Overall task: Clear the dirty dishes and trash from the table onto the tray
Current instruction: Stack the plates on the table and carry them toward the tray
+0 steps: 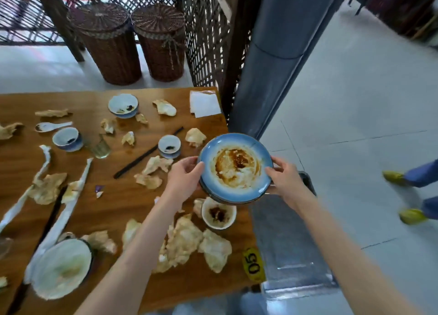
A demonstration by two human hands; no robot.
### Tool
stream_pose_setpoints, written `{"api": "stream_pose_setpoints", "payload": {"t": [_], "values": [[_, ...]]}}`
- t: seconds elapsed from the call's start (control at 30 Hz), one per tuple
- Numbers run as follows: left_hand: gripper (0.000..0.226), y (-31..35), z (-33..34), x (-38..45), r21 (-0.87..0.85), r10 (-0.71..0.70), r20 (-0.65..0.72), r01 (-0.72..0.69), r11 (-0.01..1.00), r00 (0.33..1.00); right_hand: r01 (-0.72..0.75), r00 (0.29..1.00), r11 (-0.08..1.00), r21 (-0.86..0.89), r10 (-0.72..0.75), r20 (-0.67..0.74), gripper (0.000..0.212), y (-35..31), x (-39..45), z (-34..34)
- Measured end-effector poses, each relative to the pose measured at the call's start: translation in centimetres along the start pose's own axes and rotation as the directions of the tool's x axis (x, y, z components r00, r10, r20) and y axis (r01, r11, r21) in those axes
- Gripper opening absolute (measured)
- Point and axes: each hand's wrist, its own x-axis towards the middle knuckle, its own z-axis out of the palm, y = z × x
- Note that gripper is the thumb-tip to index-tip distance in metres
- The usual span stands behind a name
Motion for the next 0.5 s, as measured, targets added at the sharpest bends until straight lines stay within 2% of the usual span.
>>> {"api": "stream_pose_setpoints", "payload": {"t": [0.27, 0.5], "values": [[0.015, -0.7, 16.3, 0.7, -0.068, -0.067, -0.047, 0.063, 0.996, 0.997, -0.024, 0.999, 0.996, -0.081, 0.028, 0.046, 0.034, 2.3, 6.7, -13.7], [0.031, -4.4, 26.1, 4.8, 0.025, -0.134, -0.109, 0.137, 0.990, 0.985, -0.058, 0.997, 0.988, -0.146, 0.065, 0.043, 0.040, 8.4, 15.2, -19.1]]}}
